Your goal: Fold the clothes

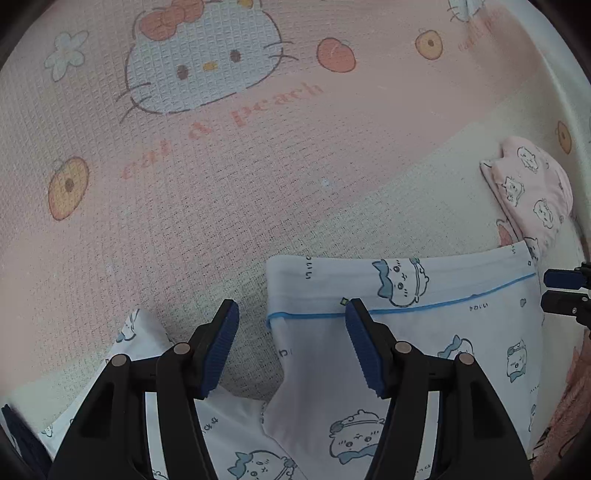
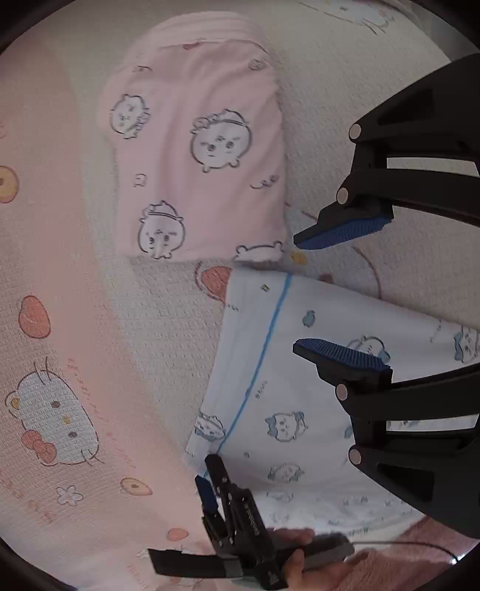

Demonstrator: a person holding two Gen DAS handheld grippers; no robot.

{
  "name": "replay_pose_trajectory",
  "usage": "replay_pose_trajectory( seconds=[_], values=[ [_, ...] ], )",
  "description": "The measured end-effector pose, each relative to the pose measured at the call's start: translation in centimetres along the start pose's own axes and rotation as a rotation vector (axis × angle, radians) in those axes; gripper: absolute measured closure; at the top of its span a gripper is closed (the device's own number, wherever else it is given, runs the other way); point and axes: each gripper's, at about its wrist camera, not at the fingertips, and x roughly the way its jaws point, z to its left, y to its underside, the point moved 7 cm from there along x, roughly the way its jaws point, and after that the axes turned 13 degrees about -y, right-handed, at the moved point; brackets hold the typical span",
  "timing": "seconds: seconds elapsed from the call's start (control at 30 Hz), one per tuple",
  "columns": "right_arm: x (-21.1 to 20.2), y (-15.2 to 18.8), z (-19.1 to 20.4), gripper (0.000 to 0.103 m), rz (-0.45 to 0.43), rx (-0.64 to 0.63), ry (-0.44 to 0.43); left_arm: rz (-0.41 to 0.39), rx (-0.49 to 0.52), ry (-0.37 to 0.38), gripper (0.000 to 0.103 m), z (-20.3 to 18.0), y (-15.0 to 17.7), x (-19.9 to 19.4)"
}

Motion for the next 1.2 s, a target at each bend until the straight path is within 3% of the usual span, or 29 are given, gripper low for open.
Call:
replay_pose_trajectory(
  seconds=[0.03, 0.17, 0.27, 0.33, 0.37, 0.43, 0.47, 0.53, 0.67, 0.73, 0.77, 0.8, 0.9, 0.97, 1.1, 1.2],
  values=[
    [0.2, 0.5, 0.0, 0.051, 0.010, 0.036, -0.045, 0.000, 0.009, -0.005, 0.041, -0.2, 0.1, 0.1],
    [3.5, -1.0, 0.3, 0.056, -0.036, 0.081, -0.067, 0.002, -0.003, -0.007, 0.041, -0.6, 0.1, 0.5],
    [4.3, -2.4, 0.5, 0.073, -0.083, 0.070, -0.072, -0.014, -0.035, 0.022, 0.041, -0.7, -0.5, 0.4],
    [4.4, -2.5, 0.3, 0.096, -0.098, 0.039, -0.027, -0.014, -0.030, 0.027, 0.071, -0.9, -0.9, 0.6],
    [4.3, -2.5, 0.4, 0.097, -0.108, 0.022, -0.011, -0.019, -0.022, 0.012, 0.087, -1.0, -1.1, 0.6],
    [3.4, -2.5, 1.0, 0.099, -0.141, -0.025, 0.023, -0.054, -0.008, 0.000, 0.098, -1.0, -1.8, 0.0],
    [2.5, -2.7, 1.3, 0.099, -0.169, -0.068, 0.060, -0.058, 0.000, -0.007, 0.098, -1.0, -2.1, 0.1],
    [2.3, -3.0, 1.3, 0.099, -0.181, -0.105, 0.098, -0.063, 0.014, -0.019, 0.098, -1.1, -2.5, 0.4],
    [3.9, -2.9, 0.0, 0.095, -0.135, -0.062, 0.103, -0.035, 0.042, -0.048, 0.095, -2.0, -2.7, 1.3],
    [3.6, -2.9, 0.8, 0.083, -0.122, -0.077, 0.110, -0.025, 0.022, -0.024, 0.079, -2.1, -2.7, 0.3],
    [3.0, -2.8, 1.2, 0.080, -0.144, -0.084, 0.115, -0.057, 0.012, -0.032, 0.063, -1.7, -2.6, -0.7],
    [2.2, -2.7, 1.7, 0.074, -0.174, -0.100, 0.131, -0.088, 0.005, -0.040, 0.058, -1.4, -2.5, -1.8],
    [-1.2, -1.6, 3.2, 0.067, -0.267, -0.154, 0.222, -0.159, 0.048, -0.051, 0.058, -2.6, -0.9, -5.2],
    [-2.5, -0.2, 4.6, 0.067, -0.283, -0.163, 0.233, -0.169, 0.139, -0.035, 0.058, -4.7, 0.8, -6.8],
    [-0.8, 5.9, 6.6, 0.067, -0.097, -0.101, 0.081, -0.075, 0.270, 0.031, 0.058, -10.3, 7.3, -8.4],
    [1.6, 11.1, 7.1, 0.067, 0.041, -0.099, 0.072, -0.010, 0.316, 0.052, 0.058, -13.0, 13.2, -9.8]
  ],
)
